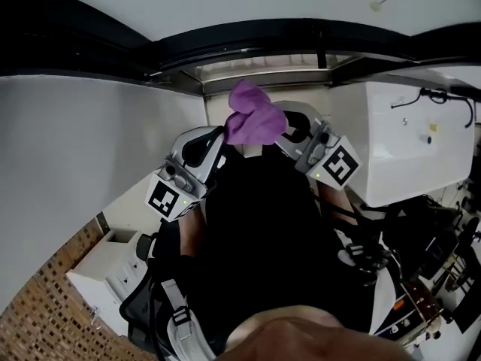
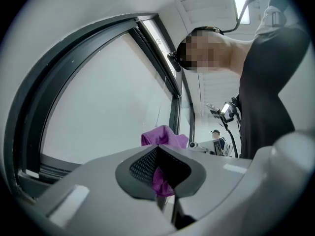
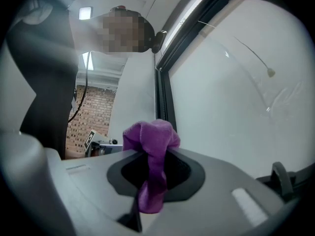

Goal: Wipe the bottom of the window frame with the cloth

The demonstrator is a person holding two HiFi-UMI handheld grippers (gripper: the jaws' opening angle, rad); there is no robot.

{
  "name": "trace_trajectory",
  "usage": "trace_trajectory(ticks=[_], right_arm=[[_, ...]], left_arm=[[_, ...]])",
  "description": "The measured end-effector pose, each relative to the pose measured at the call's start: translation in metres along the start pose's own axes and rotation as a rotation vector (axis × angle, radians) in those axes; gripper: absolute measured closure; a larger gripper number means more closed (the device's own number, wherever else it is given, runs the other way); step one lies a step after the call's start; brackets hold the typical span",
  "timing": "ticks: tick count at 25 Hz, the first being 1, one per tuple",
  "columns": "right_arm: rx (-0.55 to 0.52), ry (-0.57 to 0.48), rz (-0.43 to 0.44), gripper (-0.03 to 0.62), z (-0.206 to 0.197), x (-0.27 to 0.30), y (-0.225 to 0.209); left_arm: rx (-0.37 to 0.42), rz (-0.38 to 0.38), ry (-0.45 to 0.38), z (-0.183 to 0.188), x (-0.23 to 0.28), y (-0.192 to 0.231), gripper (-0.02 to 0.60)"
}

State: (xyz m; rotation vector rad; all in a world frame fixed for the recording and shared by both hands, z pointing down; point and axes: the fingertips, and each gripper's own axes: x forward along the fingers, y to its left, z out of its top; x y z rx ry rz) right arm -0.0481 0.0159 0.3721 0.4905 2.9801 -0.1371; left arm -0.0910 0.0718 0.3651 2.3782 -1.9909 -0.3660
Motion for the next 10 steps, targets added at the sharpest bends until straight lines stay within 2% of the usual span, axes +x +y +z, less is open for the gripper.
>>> trace_trajectory(ticks=[4, 10], right_arm=[[-0.002, -0.003, -0.001, 0.536, 0.0023, -0.0037, 0.0001], [0.0, -0.02, 0.006, 0.536, -0.0004, -0.006, -0.0058]], left_arm=[[0.002, -0.023, 0.01, -0.0013, 0.0047, -0.0068, 0.58], [0.007, -0.018, 0.009, -0.004, 0.0078, -0.0065, 0.581]])
